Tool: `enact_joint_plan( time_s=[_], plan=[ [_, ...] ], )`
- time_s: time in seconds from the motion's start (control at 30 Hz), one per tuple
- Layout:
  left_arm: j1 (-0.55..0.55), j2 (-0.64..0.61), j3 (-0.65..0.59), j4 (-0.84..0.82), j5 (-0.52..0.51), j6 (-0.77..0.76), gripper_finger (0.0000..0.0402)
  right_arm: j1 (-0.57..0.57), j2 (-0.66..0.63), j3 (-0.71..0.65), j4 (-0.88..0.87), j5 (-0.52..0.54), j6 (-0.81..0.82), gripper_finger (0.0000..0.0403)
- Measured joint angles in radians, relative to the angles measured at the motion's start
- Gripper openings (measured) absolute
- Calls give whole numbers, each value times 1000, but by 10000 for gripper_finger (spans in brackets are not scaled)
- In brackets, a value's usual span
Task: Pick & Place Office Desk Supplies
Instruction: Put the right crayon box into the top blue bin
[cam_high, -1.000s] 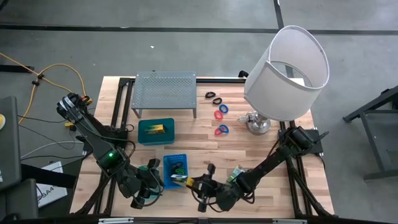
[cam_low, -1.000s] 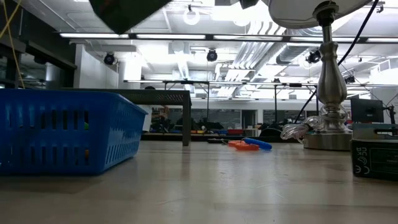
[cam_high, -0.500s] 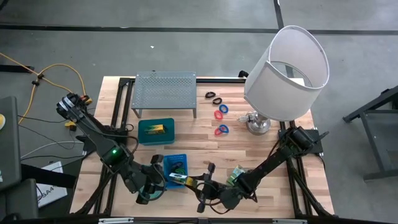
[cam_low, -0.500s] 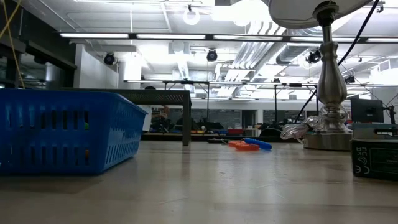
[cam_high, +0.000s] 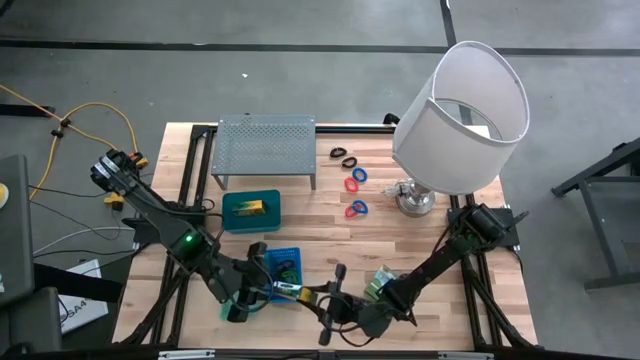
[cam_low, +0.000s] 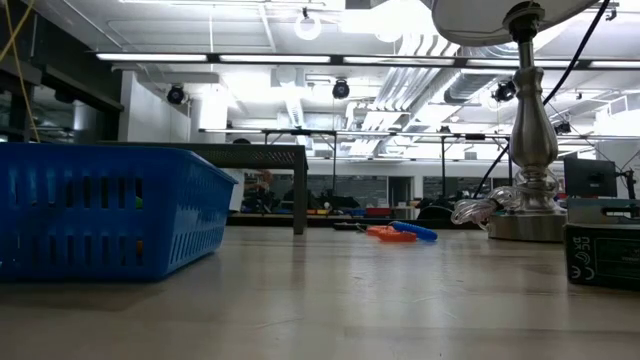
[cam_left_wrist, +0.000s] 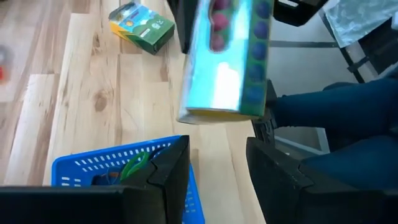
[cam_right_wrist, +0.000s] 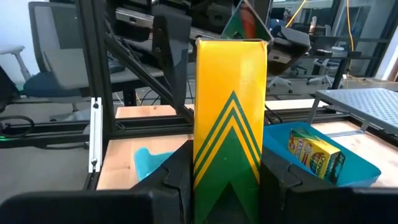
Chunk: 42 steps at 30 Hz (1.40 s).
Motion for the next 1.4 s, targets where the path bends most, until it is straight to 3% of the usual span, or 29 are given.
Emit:
enact_joint_plan(
  time_s=[0.93, 1.4],
  plan=[
    [47, 0, -1, 89, -1, 5, 152, 7, 0, 0, 111, 6, -72, 106],
    [53, 0, -1, 191, -9, 195, 152, 6, -2, 0, 121, -7, -80, 106]
  ],
)
